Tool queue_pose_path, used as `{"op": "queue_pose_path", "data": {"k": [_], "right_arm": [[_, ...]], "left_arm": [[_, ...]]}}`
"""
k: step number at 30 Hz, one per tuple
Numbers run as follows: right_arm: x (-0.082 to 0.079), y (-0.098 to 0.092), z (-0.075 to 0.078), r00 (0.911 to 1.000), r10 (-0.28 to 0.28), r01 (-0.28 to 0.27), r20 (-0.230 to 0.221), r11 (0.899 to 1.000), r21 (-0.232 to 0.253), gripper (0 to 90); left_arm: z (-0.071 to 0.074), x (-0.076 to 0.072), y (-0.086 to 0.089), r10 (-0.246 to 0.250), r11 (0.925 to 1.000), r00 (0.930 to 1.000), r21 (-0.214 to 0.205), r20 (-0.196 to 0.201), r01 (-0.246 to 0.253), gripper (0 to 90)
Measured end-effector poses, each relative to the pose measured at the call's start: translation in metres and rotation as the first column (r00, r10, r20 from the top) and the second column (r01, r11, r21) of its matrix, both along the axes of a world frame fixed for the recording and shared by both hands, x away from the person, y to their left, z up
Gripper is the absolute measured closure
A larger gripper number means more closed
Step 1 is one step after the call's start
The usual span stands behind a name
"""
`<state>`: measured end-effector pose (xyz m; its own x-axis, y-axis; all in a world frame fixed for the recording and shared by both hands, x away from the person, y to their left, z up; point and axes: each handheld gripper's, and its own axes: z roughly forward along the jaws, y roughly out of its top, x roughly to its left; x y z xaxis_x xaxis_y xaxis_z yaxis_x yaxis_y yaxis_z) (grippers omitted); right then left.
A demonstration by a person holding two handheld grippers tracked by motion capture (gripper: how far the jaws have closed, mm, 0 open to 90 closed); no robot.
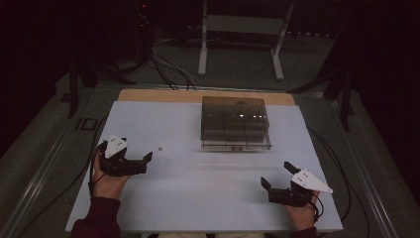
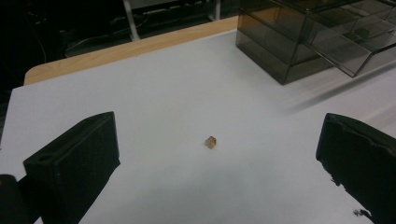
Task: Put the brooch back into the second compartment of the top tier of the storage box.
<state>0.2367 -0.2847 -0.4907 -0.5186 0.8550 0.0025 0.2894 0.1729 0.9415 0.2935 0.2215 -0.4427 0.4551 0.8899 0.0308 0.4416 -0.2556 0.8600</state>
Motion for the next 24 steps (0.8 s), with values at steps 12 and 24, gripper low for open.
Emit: {"op": "queue_pose_path", "data": {"k": [12, 24], "right_arm": [[0.000, 0.000, 0.000, 1.0000, 0.002, -0.002, 0.000, 1.000, -0.004, 0.0], [0.000, 0.001, 0.000, 1.0000, 0.003, -0.003, -0.001, 1.000, -0.008, 0.0]], "left_arm": [[0.001, 0.014, -0.007, -0.020, 0.9994, 0.9994, 0.029, -0.030, 0.021, 0.3], [0.003, 0.025, -0.011, -0.029, 0.9982, 0.9976, 0.051, -0.063, 0.033, 0.3]]}}
